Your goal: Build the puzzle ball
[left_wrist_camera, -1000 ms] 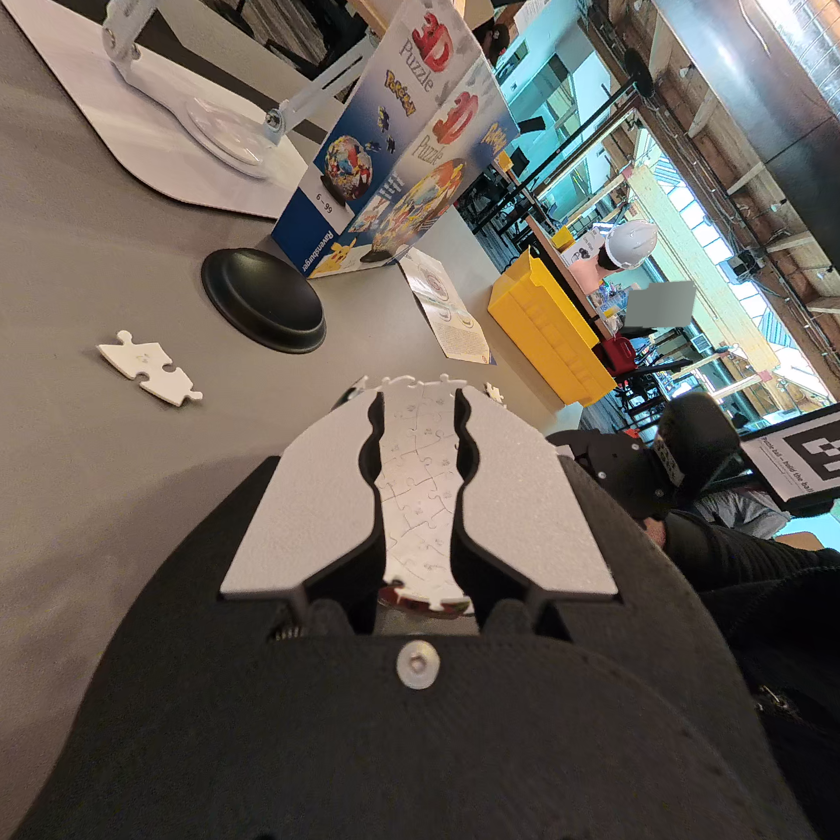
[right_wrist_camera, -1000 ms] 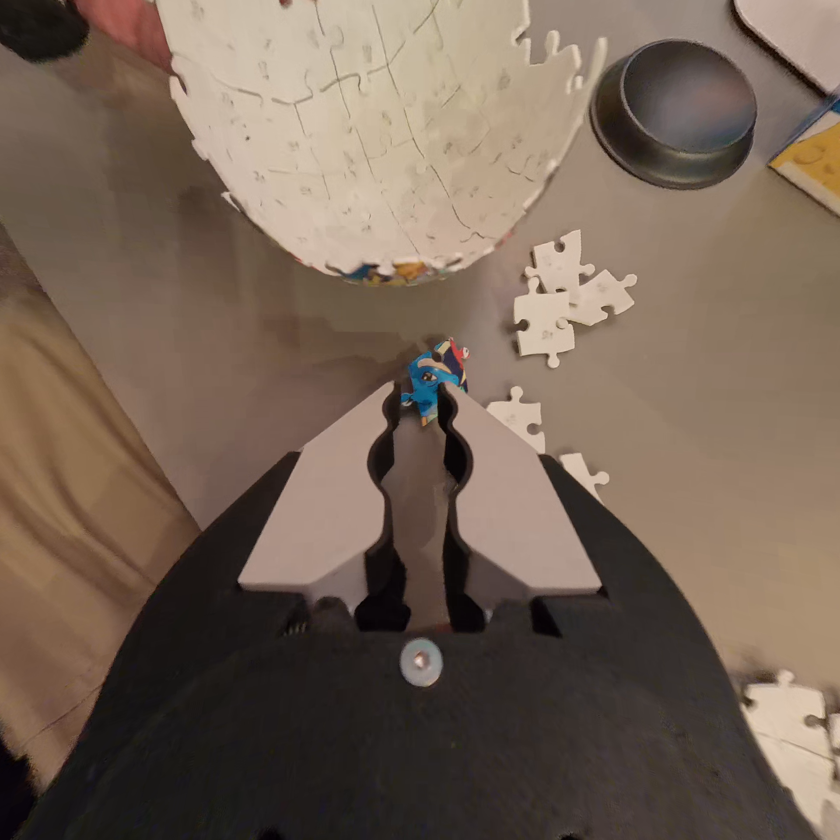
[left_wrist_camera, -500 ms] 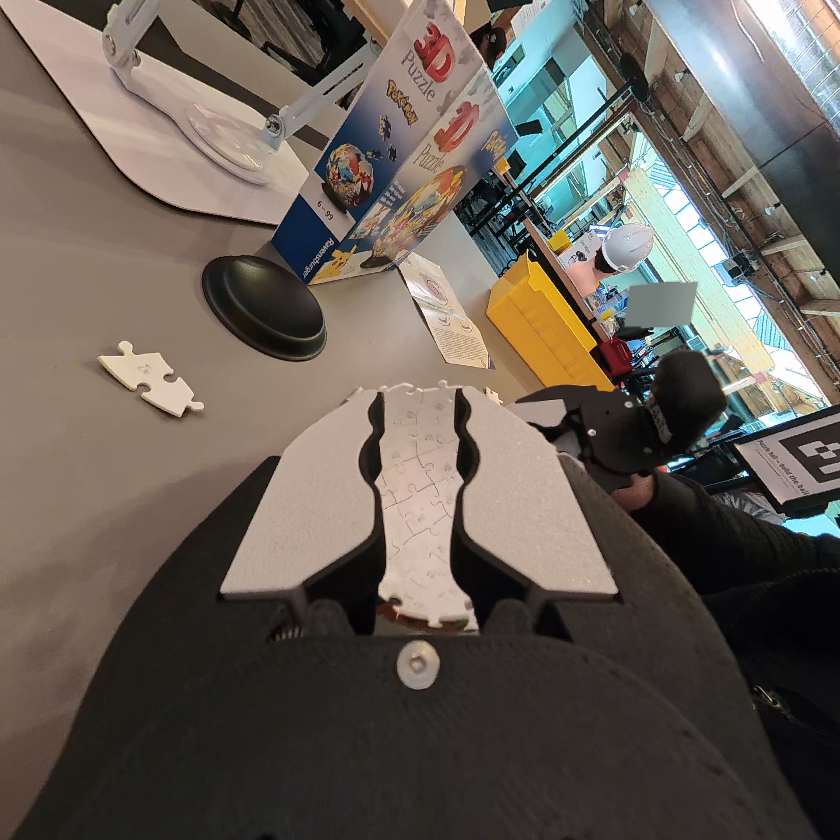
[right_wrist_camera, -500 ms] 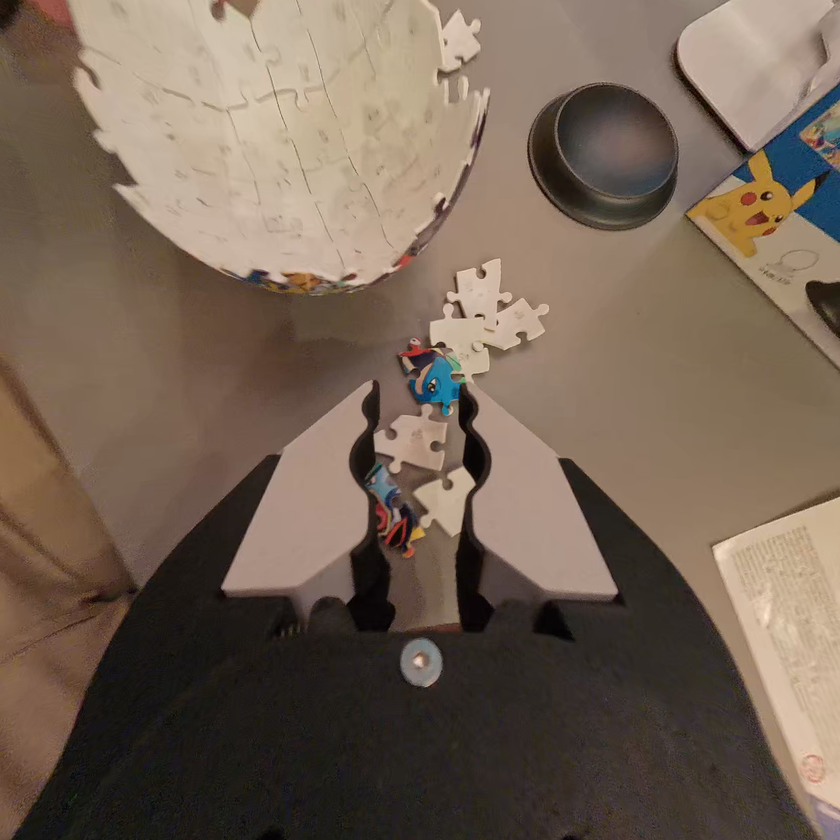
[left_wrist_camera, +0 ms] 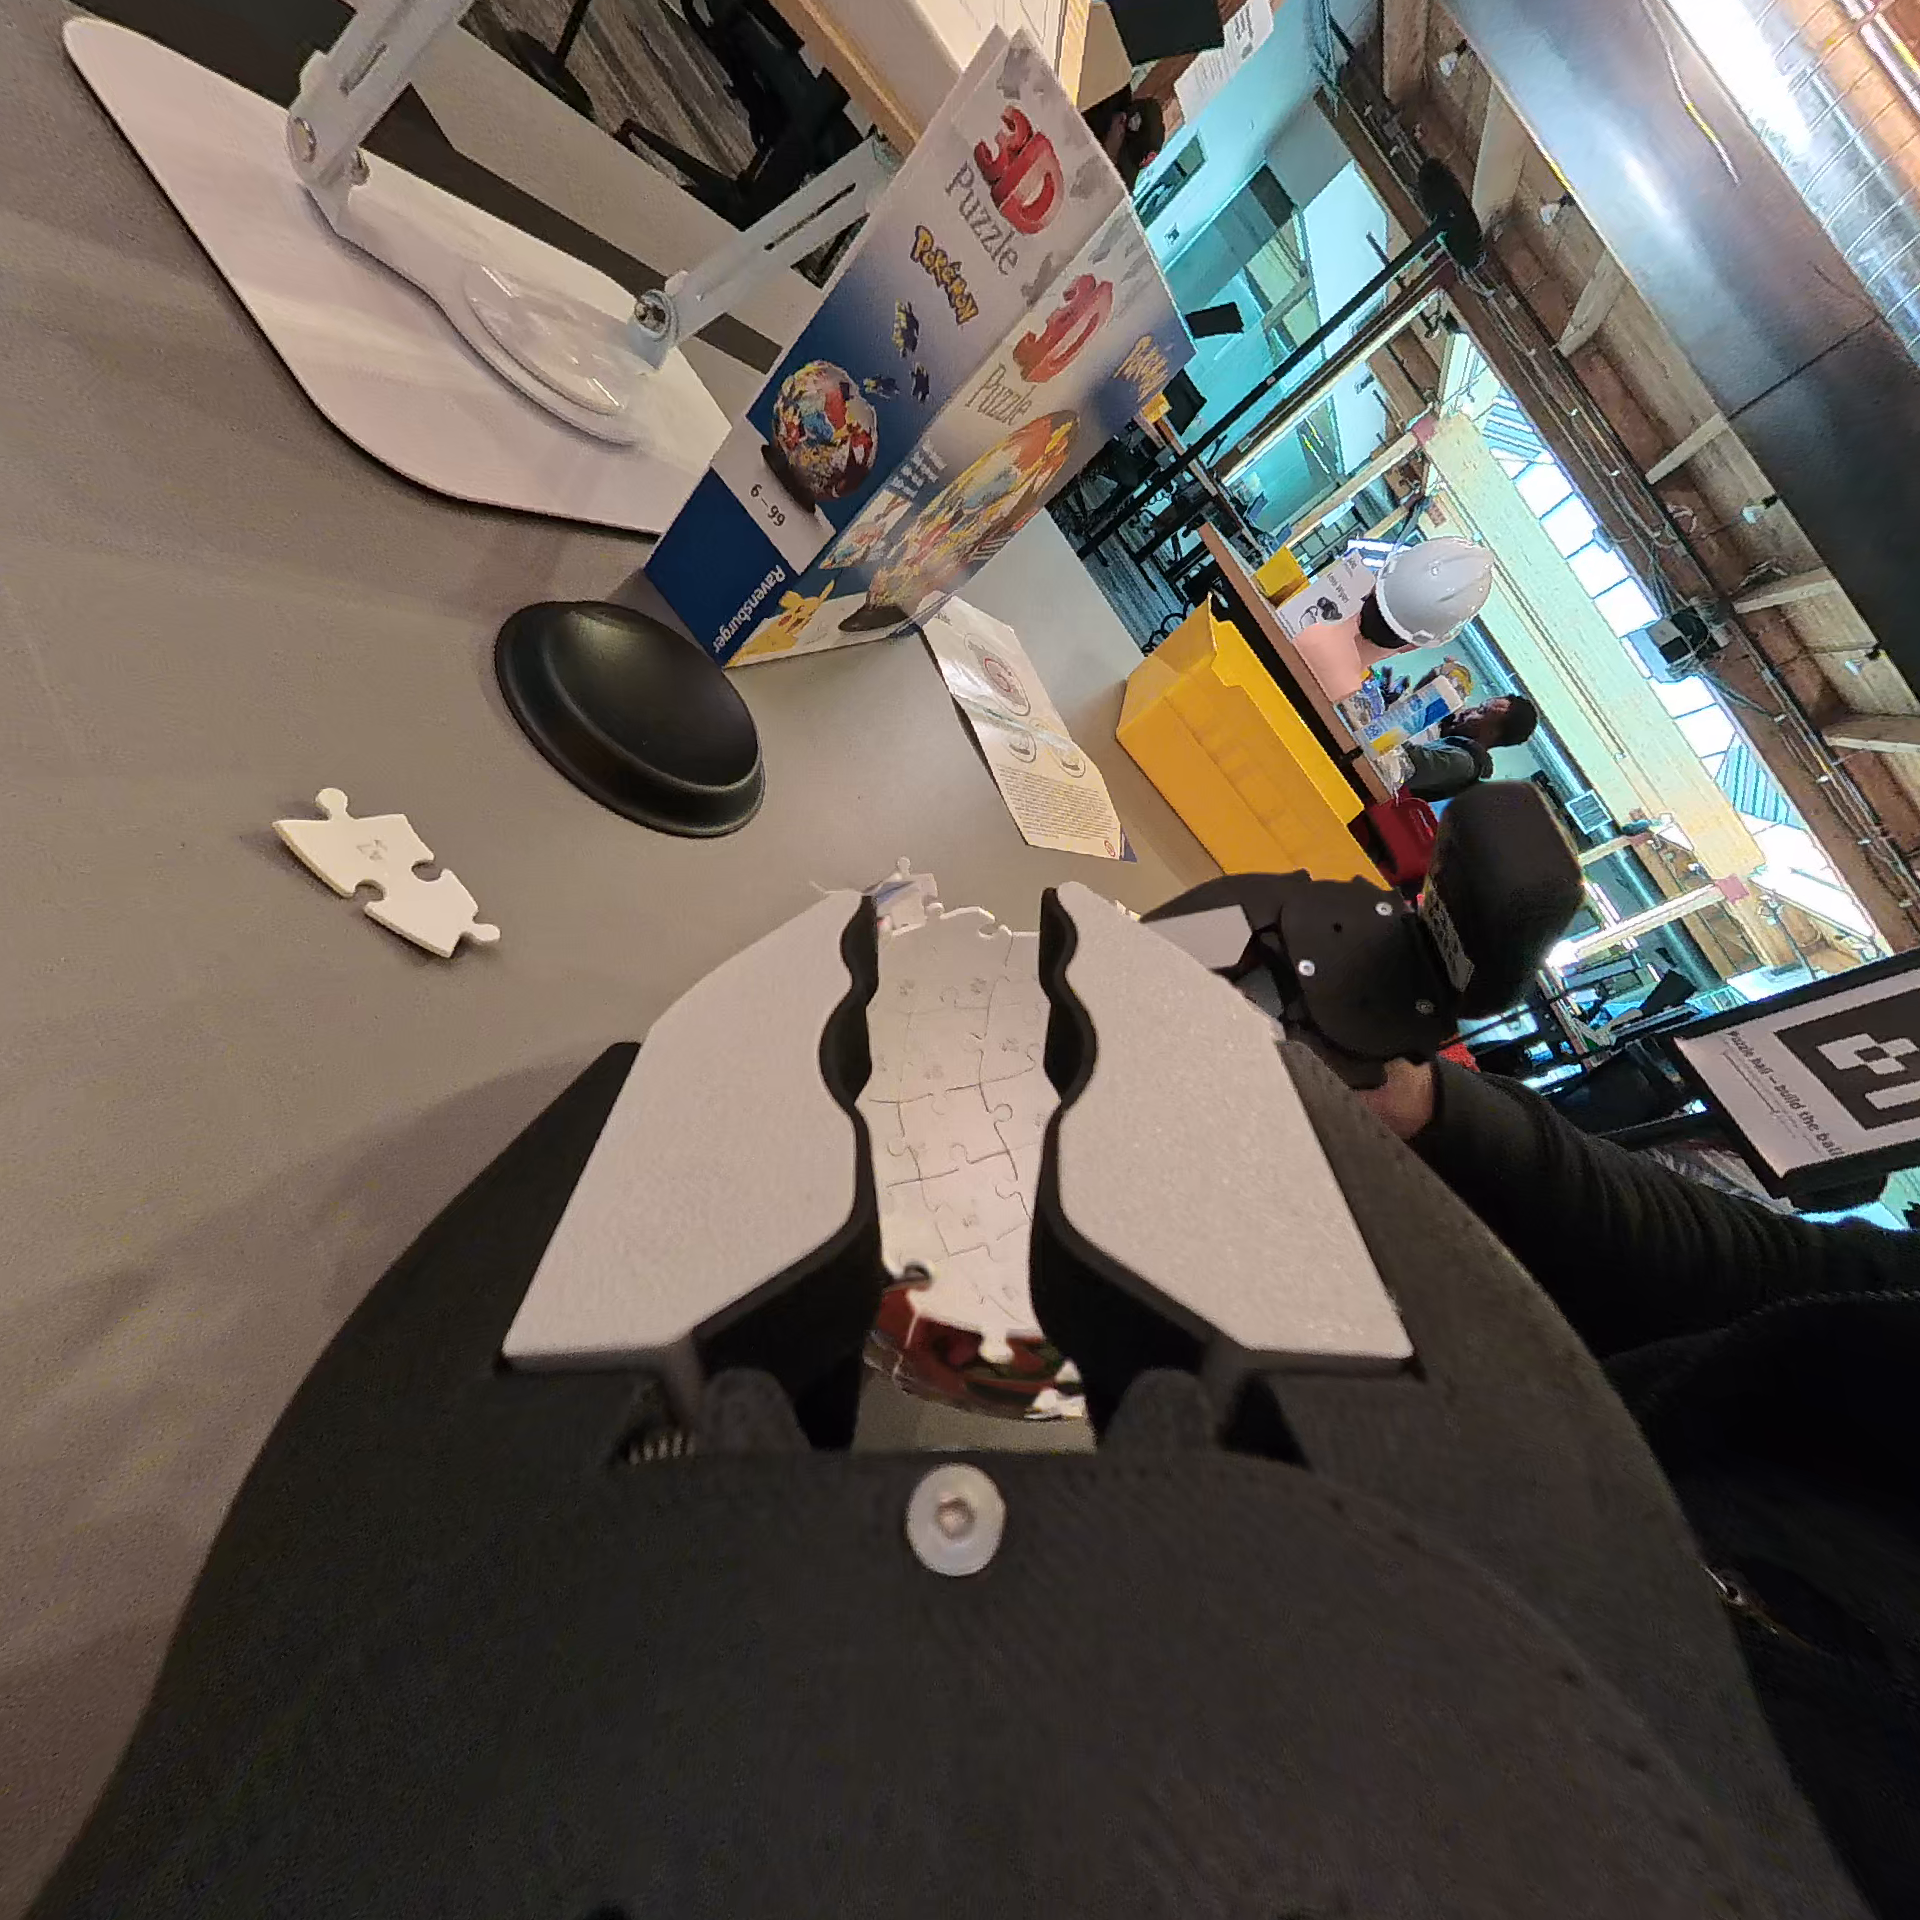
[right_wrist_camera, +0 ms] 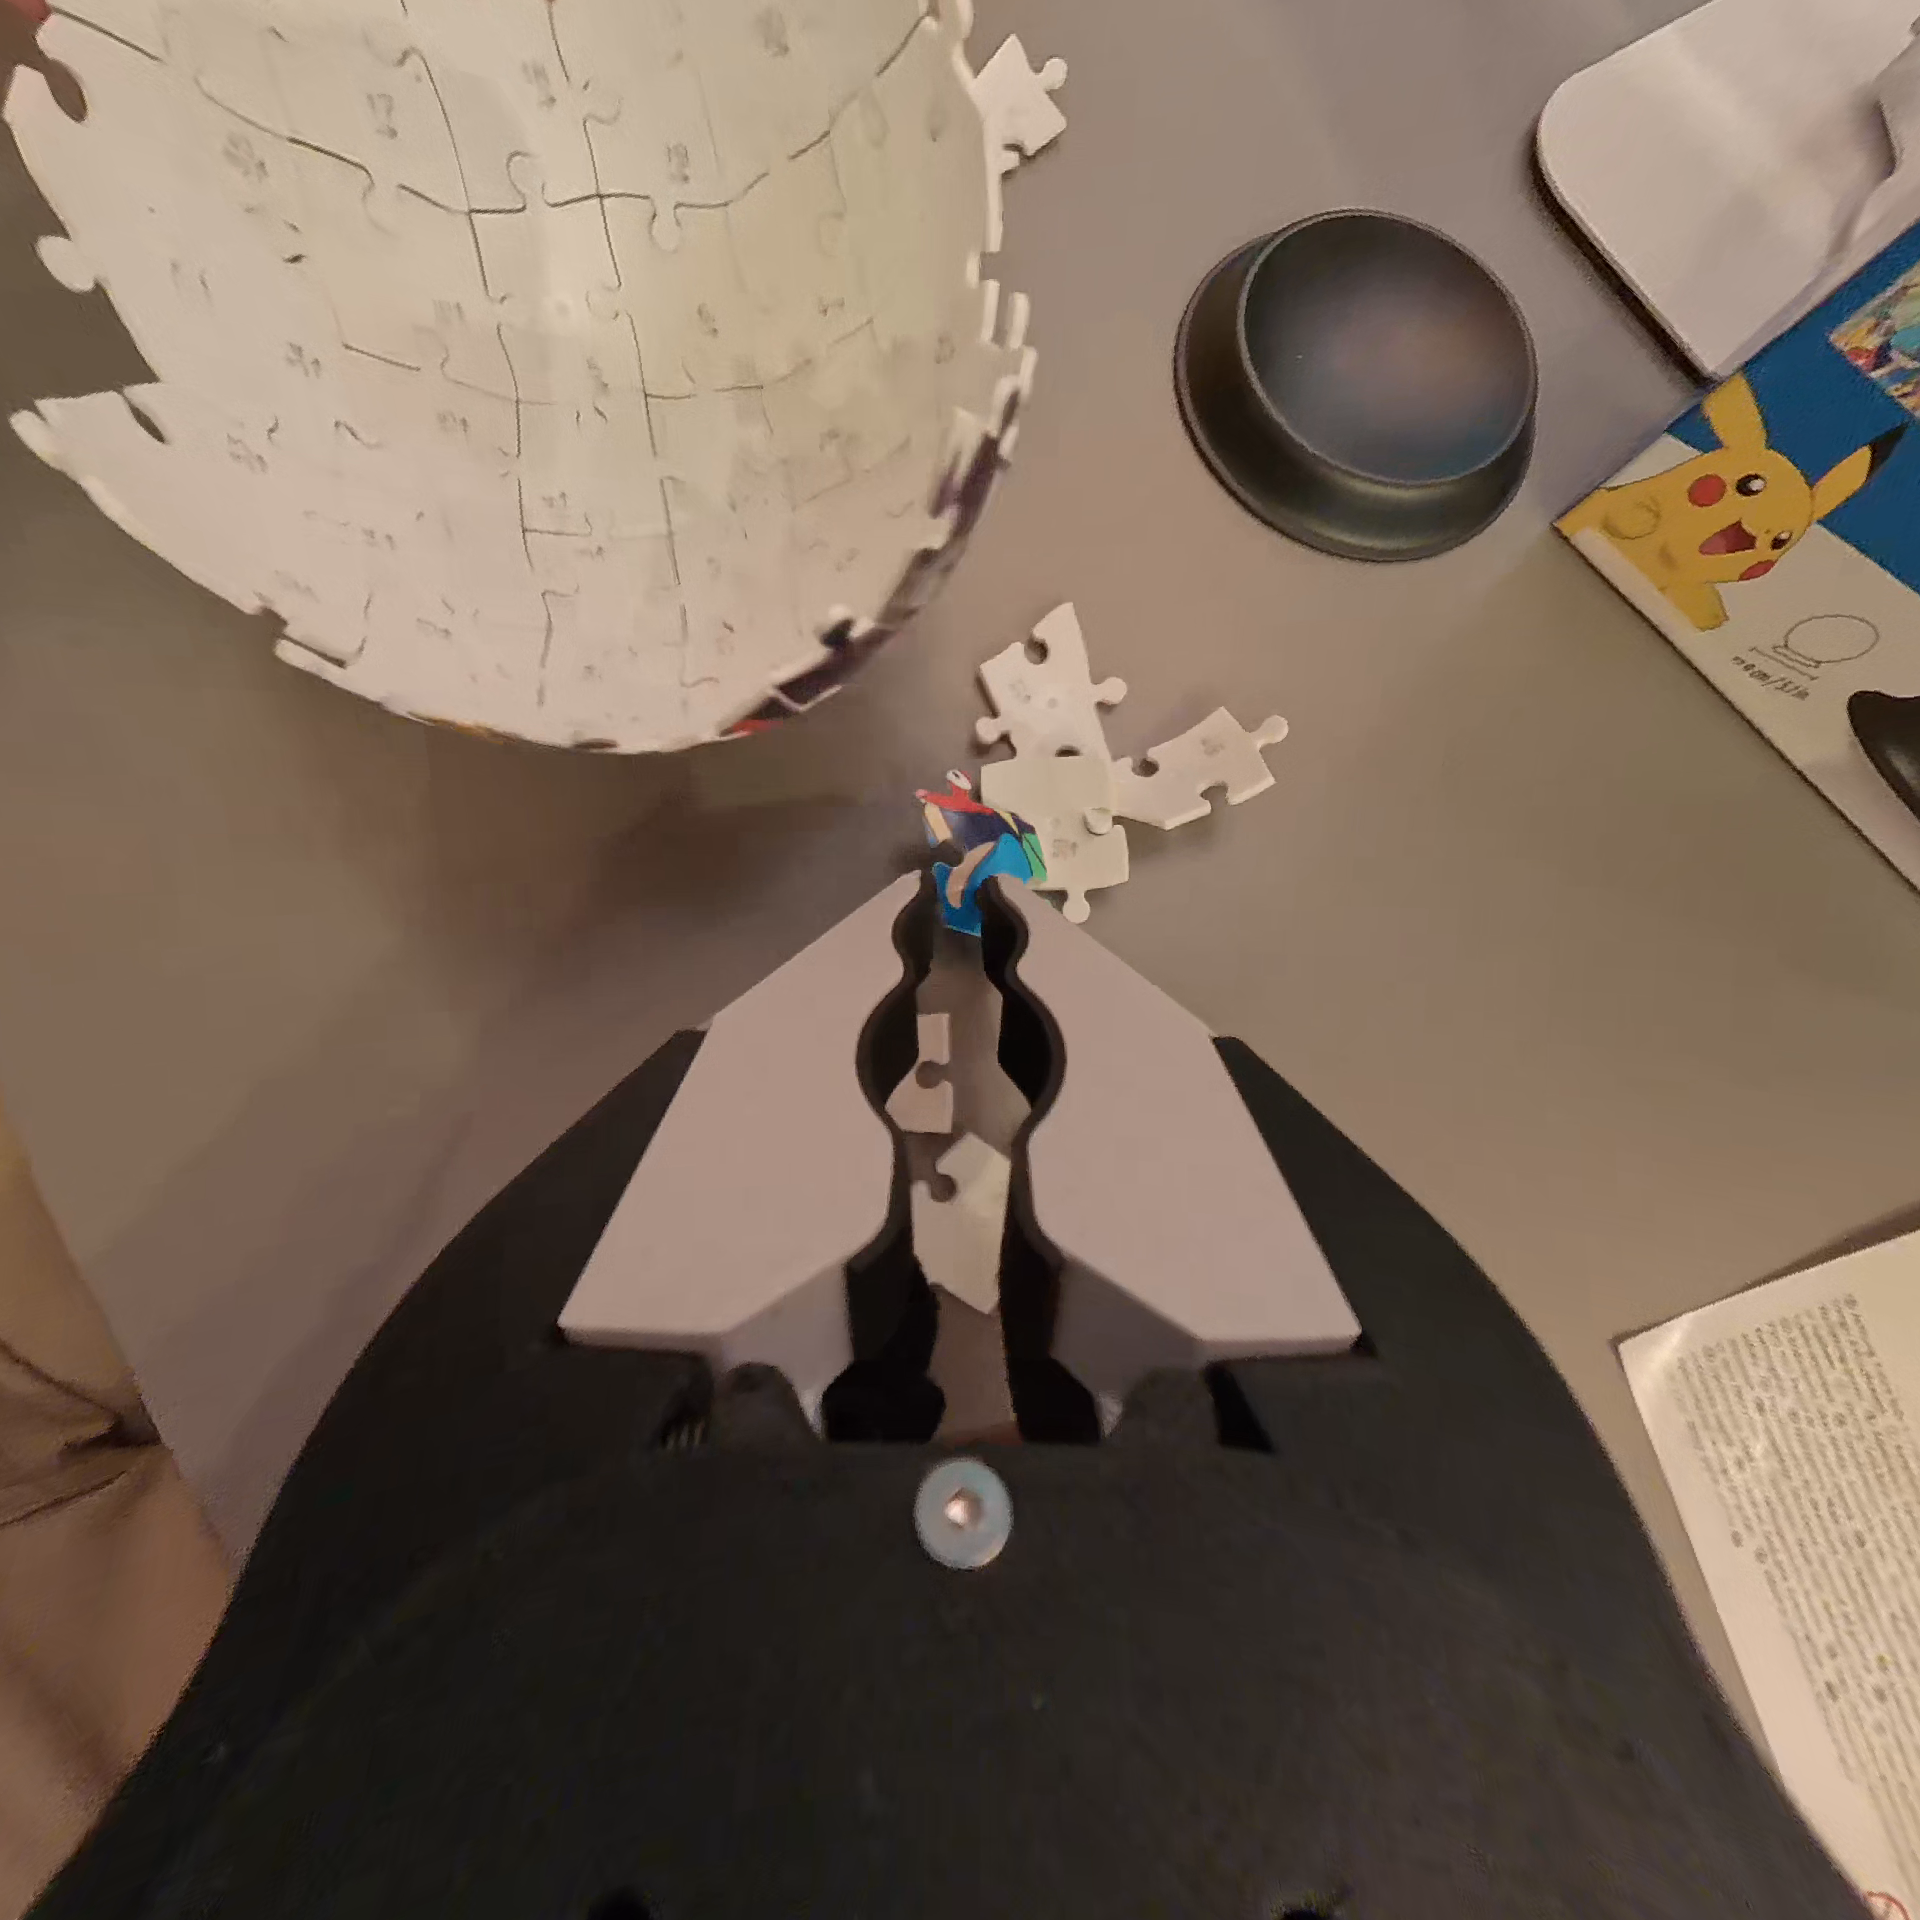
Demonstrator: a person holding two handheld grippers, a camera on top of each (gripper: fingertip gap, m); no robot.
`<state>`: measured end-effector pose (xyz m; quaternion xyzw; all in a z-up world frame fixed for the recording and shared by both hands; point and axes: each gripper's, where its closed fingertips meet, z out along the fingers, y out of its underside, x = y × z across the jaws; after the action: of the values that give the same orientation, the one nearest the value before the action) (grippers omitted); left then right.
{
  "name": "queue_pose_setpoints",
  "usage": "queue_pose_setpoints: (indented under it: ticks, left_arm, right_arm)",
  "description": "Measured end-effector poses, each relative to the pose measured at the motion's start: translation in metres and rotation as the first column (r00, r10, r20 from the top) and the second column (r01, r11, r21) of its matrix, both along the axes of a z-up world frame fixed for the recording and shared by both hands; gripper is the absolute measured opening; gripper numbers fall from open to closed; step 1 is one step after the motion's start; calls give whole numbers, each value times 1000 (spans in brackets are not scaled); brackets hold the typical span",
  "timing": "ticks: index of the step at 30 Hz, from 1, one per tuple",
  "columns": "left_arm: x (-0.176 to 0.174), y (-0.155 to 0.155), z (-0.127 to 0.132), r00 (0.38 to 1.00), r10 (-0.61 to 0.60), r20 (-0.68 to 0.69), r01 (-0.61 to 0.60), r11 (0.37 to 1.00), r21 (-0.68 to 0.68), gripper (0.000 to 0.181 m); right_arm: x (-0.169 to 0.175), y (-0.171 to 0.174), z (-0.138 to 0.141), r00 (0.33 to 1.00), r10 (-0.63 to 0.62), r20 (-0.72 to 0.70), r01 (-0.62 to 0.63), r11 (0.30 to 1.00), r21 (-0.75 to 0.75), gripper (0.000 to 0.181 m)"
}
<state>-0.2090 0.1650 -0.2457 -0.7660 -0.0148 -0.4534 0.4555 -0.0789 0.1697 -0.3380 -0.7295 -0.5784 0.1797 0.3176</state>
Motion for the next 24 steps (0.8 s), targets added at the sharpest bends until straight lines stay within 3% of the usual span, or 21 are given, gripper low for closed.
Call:
queue_pose_setpoints:
  ticks: [12, 19, 24]
  left_arm:
    - [0, 2, -1, 1000, -1, 4, 1, 1000, -2, 29]
    - [5, -1, 9, 999, -29, -19, 30, 999, 33, 33]
    - [12, -4, 9, 980, -73, -182, 77, 997, 10, 46]
  right_arm:
    - [28, 46, 11, 982, -158, -105, 122, 950, -288, 0]
    - [24, 19, 42, 980, -85, -179, 12, 926, -377, 0]
    - [23, 0, 42, 986, -35, -165, -30, 925, -379, 0]
